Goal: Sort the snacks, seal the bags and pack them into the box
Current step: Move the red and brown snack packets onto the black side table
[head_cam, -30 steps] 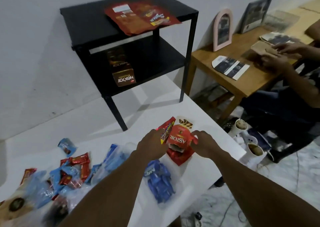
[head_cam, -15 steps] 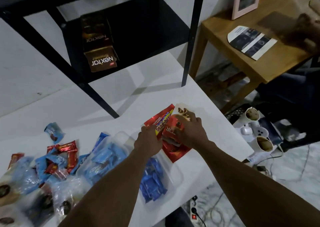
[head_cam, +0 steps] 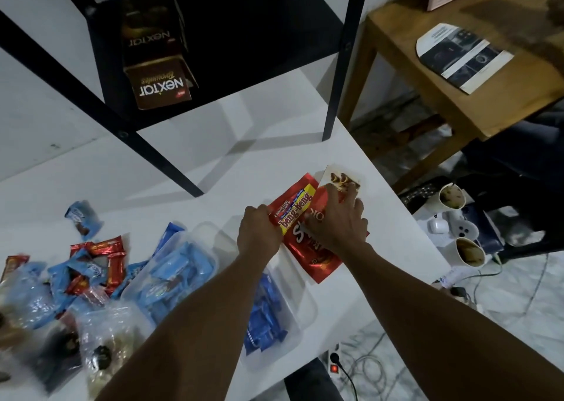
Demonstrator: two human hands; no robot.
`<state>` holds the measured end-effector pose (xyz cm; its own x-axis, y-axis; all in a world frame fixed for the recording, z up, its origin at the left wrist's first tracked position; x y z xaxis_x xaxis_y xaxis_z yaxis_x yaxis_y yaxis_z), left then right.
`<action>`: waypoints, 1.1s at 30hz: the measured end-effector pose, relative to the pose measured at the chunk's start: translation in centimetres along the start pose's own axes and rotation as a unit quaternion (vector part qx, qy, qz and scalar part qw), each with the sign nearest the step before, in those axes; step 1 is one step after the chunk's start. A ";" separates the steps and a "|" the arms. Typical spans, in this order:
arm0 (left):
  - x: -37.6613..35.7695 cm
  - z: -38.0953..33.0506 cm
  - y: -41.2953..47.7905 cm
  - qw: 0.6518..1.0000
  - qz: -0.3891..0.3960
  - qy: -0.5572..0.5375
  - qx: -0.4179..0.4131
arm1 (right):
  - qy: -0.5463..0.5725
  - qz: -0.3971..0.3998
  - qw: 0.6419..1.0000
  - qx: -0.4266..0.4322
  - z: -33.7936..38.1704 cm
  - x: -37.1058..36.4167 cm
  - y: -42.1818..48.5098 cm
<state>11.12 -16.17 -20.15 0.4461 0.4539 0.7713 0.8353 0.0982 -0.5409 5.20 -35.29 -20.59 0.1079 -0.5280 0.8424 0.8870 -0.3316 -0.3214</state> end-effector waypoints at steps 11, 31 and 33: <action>-4.2 -1.5 -1.5 0.955 -0.030 0.225 -0.191 | -0.046 -0.014 0.998 0.049 -0.4 -0.1 0.9; -8.4 -4.5 -3.2 0.905 0.017 0.323 -0.276 | -0.051 -0.069 0.990 0.110 -5.6 3.5 0.0; -8.1 -4.6 -2.9 0.906 0.009 0.318 -0.278 | -0.049 -0.072 0.991 0.106 -6.0 4.0 0.0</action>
<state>6.56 -24.25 -23.32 0.4084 -0.1684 0.8971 0.7801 -0.4459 -0.4388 2.94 -42.06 -19.80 0.0064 -0.4052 0.9142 0.9694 -0.2218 -0.1051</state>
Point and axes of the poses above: each hand's wrist, its own y-axis towards the middle knuckle, its own x-axis out of the back of the hand, z = x × y, the point moved 9 cm from there along y, towards the middle knuckle, and after that the axes turned 13 degrees about x, right-handed, at the moved point
